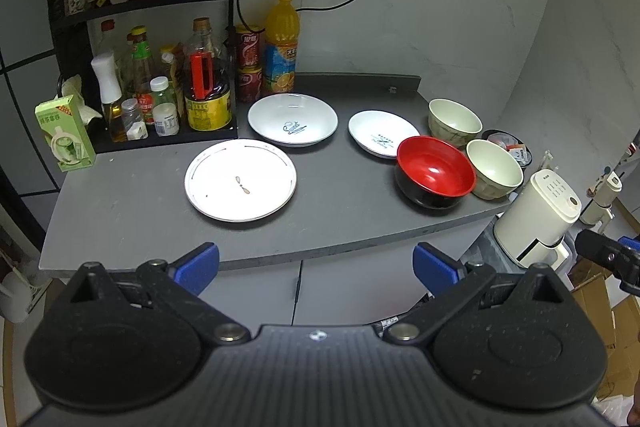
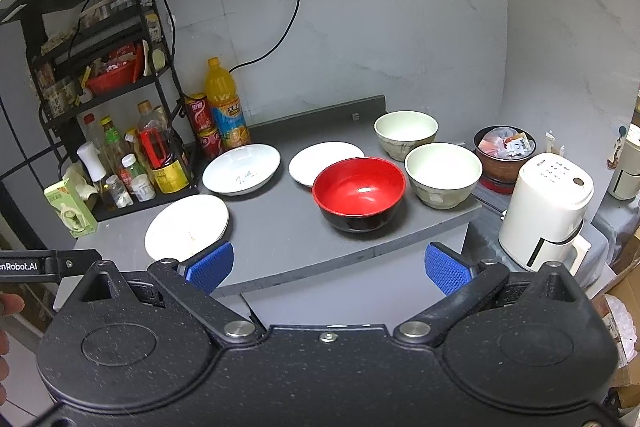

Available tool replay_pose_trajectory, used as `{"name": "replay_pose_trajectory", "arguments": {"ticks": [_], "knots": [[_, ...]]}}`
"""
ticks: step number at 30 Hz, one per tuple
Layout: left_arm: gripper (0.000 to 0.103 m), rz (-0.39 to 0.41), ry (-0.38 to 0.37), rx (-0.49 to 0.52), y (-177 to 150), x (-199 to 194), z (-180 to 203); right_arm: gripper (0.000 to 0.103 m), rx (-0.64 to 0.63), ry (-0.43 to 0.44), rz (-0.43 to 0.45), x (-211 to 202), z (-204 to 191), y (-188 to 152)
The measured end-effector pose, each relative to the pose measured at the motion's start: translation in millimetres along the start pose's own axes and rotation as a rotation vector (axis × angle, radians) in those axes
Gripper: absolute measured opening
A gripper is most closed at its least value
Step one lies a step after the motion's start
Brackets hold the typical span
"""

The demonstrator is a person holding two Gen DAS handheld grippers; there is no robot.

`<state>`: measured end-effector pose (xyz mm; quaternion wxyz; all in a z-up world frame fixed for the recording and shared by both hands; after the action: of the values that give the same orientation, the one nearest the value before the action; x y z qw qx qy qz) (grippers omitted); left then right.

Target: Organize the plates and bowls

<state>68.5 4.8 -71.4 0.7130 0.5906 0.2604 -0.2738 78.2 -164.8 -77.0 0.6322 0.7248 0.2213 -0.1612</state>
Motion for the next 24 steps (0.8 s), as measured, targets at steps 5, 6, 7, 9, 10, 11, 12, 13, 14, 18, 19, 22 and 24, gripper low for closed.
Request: {"name": "replay_pose_trajectory", "arguments": {"ticks": [5,6,7,9,10,11,12,13,14,18,19,22,24], "knots": [[0.102,-0.012,0.002,-0.019,-1.2,3.9,-3.6,0.103,-0.002,0.000,0.001,0.6,-0.6,0.4],[0.102,-0.010,0.003,-0.017,-0.9,3.6,-3.9,0.103,-0.003,0.001,0.000,0.8,-0.8,0.3],[0.102,-0.009,0.006,-0.015,-0.6,3.3,-3.9,0.103,-0.003,0.001,0.001,1.1,-0.8,0.8],[0.102,-0.005,0.004,-0.018,0.6,2.4,-4.3,0.103,-0.004,0.003,0.004,1.4,-1.7,1.9],[0.102,-0.003,0.004,-0.020,1.3,2.0,-4.5,0.103,-0.005,0.003,0.006,1.8,-2.1,2.9],[0.102,-0.001,0.005,-0.021,2.1,1.6,-4.6,0.103,-0.004,0.001,0.010,2.0,-1.3,3.1],[0.102,0.000,0.008,-0.021,2.4,1.4,-4.7,0.103,-0.005,-0.005,0.014,1.8,-0.7,3.5],[0.102,0.000,0.009,-0.020,2.4,1.3,-4.6,0.103,-0.004,-0.006,0.017,1.4,-0.1,3.4],[0.102,-0.001,0.008,-0.020,2.7,1.5,-4.4,0.103,0.002,-0.002,0.019,0.5,-0.1,3.8],[0.102,-0.001,0.009,-0.009,5.6,2.8,-3.9,0.103,0.007,-0.003,0.019,0.5,-0.2,4.6],[0.102,0.001,0.007,-0.007,6.5,2.5,-3.6,0.103,0.005,-0.003,0.019,0.2,-0.6,4.6],[0.102,0.004,0.007,-0.005,7.6,2.0,-3.6,0.103,0.005,0.003,0.012,0.8,-2.3,3.8],[0.102,0.004,0.008,-0.006,7.5,1.9,-3.9,0.103,0.003,0.005,0.011,1.6,-1.9,3.7]]}}
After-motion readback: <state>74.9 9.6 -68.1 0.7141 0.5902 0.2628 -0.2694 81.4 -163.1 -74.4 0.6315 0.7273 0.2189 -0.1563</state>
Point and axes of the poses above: each gripper's, at about its wrist camera, not at the fingertips, and x roughly the way its jaws point, z to its right, y to its top, the point moved 10 cm from there along x, roughly the way its jaws point, and after that the axes turned 5 degrees about -y, right-handed, at the moved point
